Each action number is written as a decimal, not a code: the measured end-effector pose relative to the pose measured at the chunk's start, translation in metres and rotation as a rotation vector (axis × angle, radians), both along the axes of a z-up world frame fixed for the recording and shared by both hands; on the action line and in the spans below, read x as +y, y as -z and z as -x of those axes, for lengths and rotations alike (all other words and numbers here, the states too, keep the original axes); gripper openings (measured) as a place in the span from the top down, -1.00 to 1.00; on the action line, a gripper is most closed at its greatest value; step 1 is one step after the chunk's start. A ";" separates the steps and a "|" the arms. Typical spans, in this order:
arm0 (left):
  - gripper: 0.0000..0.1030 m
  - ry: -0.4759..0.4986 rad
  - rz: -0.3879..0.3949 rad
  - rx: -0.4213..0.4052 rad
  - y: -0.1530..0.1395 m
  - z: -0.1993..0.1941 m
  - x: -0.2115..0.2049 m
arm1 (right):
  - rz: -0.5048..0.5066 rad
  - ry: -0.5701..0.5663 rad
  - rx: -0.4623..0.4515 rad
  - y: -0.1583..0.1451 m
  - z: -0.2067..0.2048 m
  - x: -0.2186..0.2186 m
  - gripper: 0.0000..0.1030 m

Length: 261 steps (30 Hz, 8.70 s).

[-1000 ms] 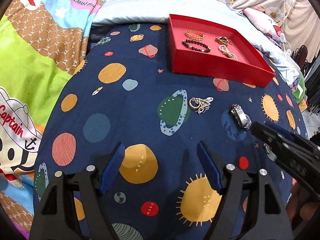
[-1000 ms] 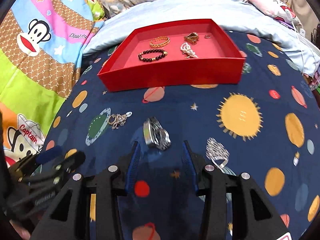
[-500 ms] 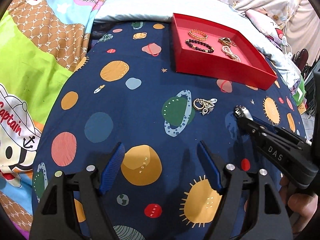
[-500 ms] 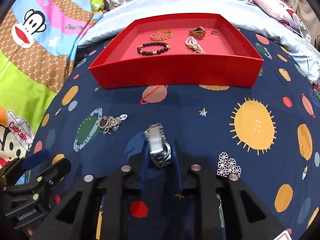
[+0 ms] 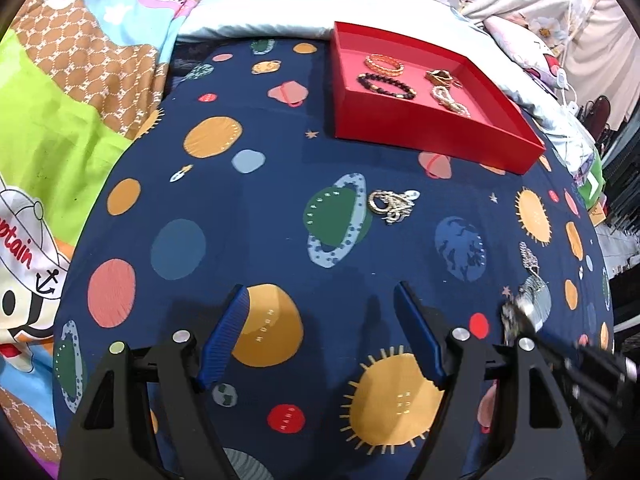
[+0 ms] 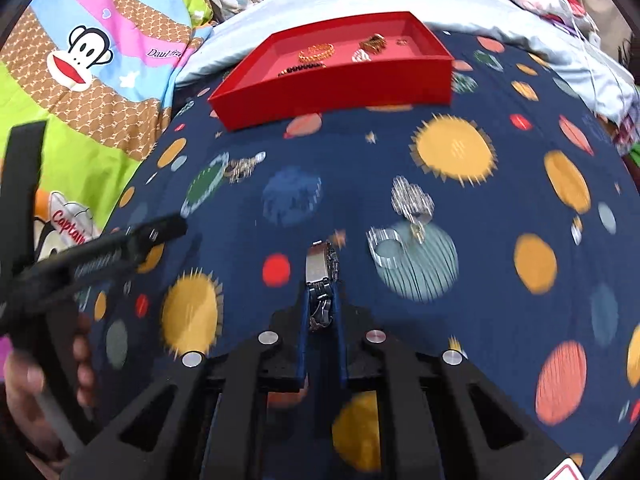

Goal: Organize jewelry

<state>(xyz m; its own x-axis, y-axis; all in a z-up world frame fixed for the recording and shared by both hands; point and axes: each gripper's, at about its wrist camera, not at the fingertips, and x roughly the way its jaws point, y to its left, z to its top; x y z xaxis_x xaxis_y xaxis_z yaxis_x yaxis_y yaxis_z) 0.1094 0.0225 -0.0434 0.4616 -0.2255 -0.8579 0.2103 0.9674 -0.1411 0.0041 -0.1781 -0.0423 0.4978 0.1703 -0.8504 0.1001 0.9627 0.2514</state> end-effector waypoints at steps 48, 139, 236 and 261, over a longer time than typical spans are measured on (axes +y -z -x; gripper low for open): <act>1.00 0.325 -0.064 -0.014 0.003 0.048 -0.157 | 0.093 0.259 -0.026 -0.040 0.047 -0.069 0.80; 0.88 0.261 0.118 -0.004 -0.029 0.021 -0.093 | 0.061 0.159 -0.070 -0.051 0.019 -0.036 0.80; 0.74 0.272 0.147 0.073 0.011 0.064 -0.054 | 0.064 0.108 -0.055 -0.052 0.033 -0.021 0.80; 0.93 0.297 0.152 0.043 0.000 0.077 -0.054 | 0.065 0.106 -0.060 -0.052 0.036 -0.018 0.80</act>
<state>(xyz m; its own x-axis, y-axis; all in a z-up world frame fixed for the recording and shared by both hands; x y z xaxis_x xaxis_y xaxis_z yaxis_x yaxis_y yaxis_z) 0.0327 -0.0319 -0.0439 0.3207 -0.4712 -0.8217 0.4703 0.8322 -0.2937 -0.0322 -0.1963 0.0096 0.5606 0.0590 -0.8260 0.1890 0.9620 0.1970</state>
